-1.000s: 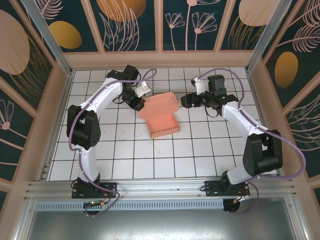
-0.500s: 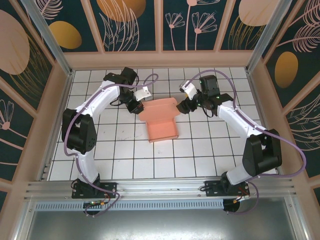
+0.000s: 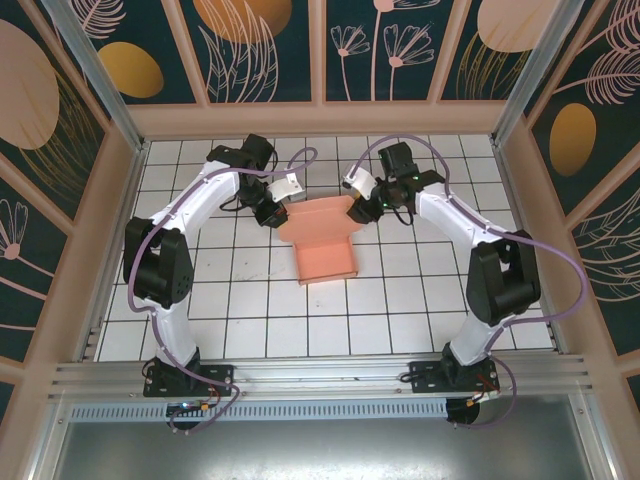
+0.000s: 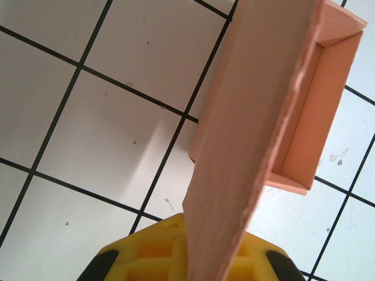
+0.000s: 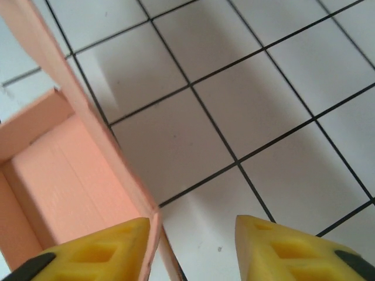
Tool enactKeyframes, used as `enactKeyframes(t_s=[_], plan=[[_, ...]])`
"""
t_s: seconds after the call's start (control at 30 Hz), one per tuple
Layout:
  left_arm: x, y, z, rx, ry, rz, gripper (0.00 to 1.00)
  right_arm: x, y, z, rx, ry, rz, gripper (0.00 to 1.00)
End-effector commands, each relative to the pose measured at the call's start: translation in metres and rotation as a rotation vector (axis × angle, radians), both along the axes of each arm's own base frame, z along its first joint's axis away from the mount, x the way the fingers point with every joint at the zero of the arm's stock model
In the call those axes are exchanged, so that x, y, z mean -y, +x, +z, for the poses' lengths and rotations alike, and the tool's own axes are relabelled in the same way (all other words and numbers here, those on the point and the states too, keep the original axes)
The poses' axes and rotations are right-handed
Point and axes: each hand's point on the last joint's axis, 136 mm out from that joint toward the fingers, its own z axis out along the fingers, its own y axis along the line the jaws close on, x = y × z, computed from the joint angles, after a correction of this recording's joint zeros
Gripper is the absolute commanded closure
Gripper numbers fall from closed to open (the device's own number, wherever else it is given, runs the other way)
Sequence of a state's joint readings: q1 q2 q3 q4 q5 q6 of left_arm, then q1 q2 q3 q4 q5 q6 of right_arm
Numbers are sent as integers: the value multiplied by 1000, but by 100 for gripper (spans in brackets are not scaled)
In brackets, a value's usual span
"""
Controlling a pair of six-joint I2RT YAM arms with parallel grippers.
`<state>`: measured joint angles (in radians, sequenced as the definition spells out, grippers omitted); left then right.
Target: Fold the paper box
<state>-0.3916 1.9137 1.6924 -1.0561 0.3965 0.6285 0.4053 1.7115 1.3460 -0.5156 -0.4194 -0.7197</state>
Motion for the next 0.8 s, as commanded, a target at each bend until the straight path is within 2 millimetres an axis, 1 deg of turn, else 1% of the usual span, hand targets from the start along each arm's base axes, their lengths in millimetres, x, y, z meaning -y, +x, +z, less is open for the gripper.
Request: enactKeyframes(t_s=[0.0,0.07,0.2,0.27,0.3,0.33,0.4,0.43,0.47,0.5,0.67,0.77], plan=[[3,-2,2,-18,-21,-19,100,1,-3,1,-30,-18,37,65],[3,-1,0,-22,-19,-18,100,0,-5,0,-44,-19,54,69],[3,-1,-1,-28,-13,-11,100,0,-4,0,-52,-25,57,83],[2,0,-1,-28,-11,-10,100,0,-5,-1,-56,-27,63,84],[2,1,-1,-27,-10,-6,100,0,-5,-1,-58,-29,64,87],[2,1,0,-27,-11,-5,100,0,-6,-1,-60,-31,65,88],[3,1,0,-27,-12,-6,100,0,-7,-2,-68,-33,69,89],[2,1,-1,-28,-11,-6,100,0,-8,-4,-71,-35,73,87],[3,0,-1,-28,-11,-7,100,1,-7,-3,-67,-37,72,80],[2,1,-1,-27,-11,-6,100,1,-7,-5,-67,-40,70,78],[3,1,1,-23,-14,-8,100,0,-4,-7,-73,-47,69,76],[3,1,0,-26,-12,-5,100,0,-4,-9,-87,-48,70,81]])
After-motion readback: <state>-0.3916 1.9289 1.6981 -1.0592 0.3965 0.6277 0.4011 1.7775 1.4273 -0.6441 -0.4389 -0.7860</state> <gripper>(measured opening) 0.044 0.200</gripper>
